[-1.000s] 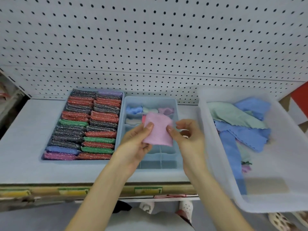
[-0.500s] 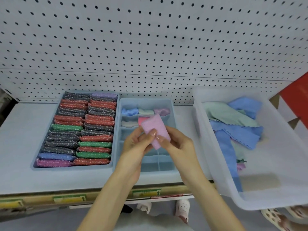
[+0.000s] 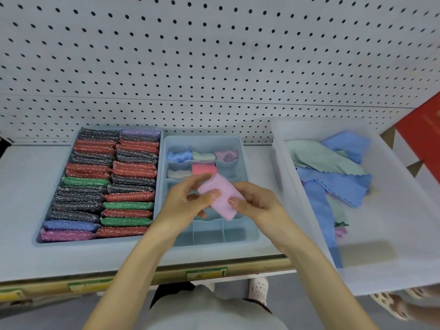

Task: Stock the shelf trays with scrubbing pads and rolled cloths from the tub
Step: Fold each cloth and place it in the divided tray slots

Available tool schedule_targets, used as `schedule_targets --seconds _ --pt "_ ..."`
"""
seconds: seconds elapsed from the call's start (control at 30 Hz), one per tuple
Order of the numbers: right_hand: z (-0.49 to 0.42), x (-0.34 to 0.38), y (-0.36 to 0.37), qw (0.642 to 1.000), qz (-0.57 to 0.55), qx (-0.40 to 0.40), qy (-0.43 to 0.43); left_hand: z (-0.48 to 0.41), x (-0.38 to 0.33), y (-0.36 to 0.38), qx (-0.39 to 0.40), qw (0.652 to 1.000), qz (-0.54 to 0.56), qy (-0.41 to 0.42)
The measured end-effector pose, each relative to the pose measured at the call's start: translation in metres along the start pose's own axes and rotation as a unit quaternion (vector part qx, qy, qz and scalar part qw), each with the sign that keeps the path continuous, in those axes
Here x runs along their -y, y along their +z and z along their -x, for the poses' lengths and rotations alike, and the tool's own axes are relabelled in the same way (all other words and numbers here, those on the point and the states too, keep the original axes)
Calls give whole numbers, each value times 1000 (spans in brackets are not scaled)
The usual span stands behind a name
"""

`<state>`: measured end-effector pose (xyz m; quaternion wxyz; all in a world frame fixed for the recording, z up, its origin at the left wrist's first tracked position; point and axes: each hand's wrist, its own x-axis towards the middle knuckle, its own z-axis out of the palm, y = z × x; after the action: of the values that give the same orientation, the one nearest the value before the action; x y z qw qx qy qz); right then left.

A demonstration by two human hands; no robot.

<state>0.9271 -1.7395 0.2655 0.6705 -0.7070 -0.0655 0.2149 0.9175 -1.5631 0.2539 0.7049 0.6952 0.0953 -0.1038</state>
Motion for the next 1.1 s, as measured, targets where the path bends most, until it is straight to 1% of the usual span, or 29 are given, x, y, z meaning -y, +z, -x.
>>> schedule_targets --seconds 0.07,0.1,0.17,0.23,0.37,0.47,0.53,0.6,0.67,0.7,0.77,0.87,0.97,1.03,1.1 --pt "-3 2 -6 999 29 24 8 -3 1 -7 49 998 -28 -7" --pt "-5 4 -9 999 40 34 10 -5 1 -9 66 998 -22 -10" --pt "-8 7 -13 997 50 57 16 -7 2 -11 81 996 28 -28" --pt "-11 8 -16 995 65 68 22 -9 3 -11 63 997 38 -25" --pt "-21 6 -10 989 133 53 26 -16 12 -7 2 999 -23 31" --pt "-30 4 -6 983 165 73 30 -20 18 -7 -21 998 -39 43" --pt "-41 2 -9 970 227 83 14 -22 23 -12 -36 995 -79 55" --pt "-61 -3 -21 934 353 49 -9 -22 26 -25 -89 978 -164 92" --pt "-85 -8 -35 882 470 -20 -22 -19 27 -42 -143 946 -260 129" --pt "-97 -11 -40 864 502 -39 -29 -17 30 -50 -151 930 -307 136" --pt "-120 -16 -42 820 569 -40 -43 -17 40 -62 -142 905 -376 137" --pt "-142 -26 -39 727 686 -3 -36 -19 60 -68 -122 900 -393 144" --pt "-153 -35 -41 639 767 46 -38 -21 70 -67 -148 914 -351 143" --pt "-156 -38 -42 603 794 57 -61 -24 73 -66 -169 916 -338 133" --pt "-159 -39 -41 574 811 72 -87 -26 75 -65 -179 913 -341 137"
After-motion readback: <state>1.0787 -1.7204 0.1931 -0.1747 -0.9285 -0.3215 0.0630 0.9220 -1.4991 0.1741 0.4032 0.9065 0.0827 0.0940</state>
